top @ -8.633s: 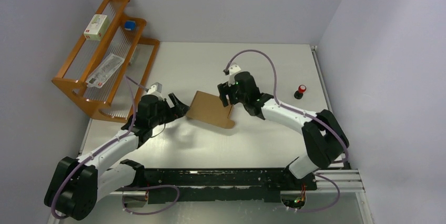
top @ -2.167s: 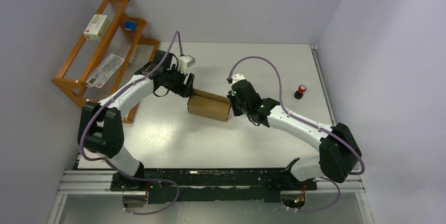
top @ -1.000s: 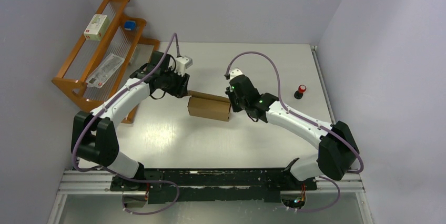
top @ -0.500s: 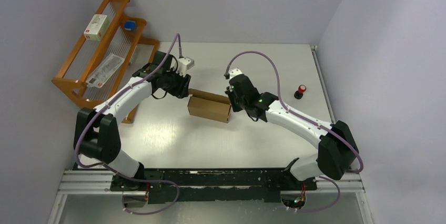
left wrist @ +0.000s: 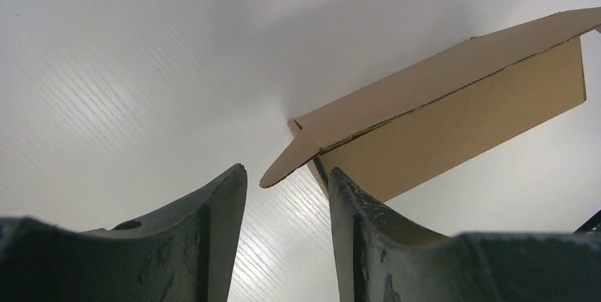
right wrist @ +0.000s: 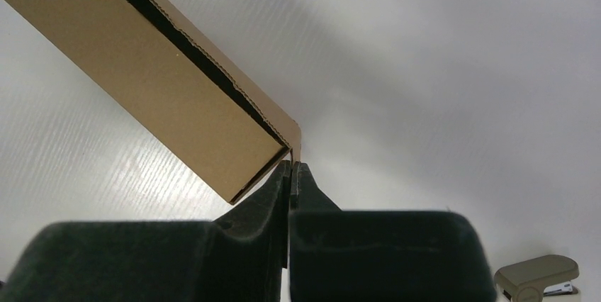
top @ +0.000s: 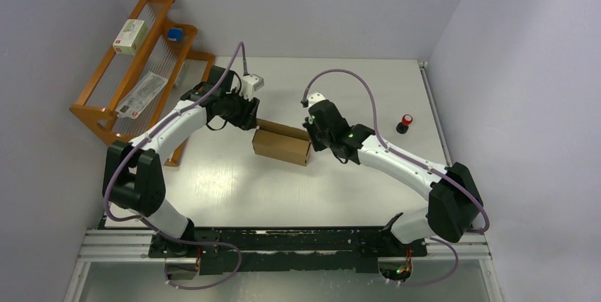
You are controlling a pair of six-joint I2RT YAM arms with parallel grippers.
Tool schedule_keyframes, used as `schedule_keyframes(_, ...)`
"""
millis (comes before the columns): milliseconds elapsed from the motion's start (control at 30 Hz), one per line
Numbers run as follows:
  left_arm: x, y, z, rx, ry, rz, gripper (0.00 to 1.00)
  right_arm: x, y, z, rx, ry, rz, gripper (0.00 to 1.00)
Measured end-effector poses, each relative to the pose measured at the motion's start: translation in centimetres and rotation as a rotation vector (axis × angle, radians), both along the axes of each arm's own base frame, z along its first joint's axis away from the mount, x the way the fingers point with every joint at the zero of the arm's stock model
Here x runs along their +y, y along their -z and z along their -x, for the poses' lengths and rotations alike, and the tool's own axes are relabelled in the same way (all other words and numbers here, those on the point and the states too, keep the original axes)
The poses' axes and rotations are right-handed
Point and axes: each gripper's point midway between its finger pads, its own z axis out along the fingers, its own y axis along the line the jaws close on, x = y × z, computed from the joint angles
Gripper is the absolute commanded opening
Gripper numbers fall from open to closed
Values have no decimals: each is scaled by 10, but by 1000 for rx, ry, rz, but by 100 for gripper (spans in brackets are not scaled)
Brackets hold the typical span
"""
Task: Fold the paper box
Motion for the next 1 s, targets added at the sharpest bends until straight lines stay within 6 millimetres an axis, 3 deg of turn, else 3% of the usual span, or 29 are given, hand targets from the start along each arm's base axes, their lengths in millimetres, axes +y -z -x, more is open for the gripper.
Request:
schedule_keyframes(200, 5, -5, 4, -3, -100, -37, 51, 2, 0, 1, -1, -17, 0, 1)
schedule_keyframes(267, 7, -8, 16, 8, -182, -6, 48, 3, 0, 1, -1, -22, -2, 1)
schedule_keyframes(400, 11, -4, 68, 38, -310, 126, 42, 5, -1, 2, -2, -36, -4, 1)
schedule_keyframes(567, -21, -4, 107, 57, -313, 284, 38, 9, -1, 6, 0, -61, -3, 0)
schedule_keyframes(733, -53, 20, 130, 117, -302, 381, 35, 12, -1, 7, -5, -77, -2, 0)
schedule_keyframes(1000, -89, 46, 126, 126, -336, 448, 35, 15, 0, 10, -12, -115, 2, 0)
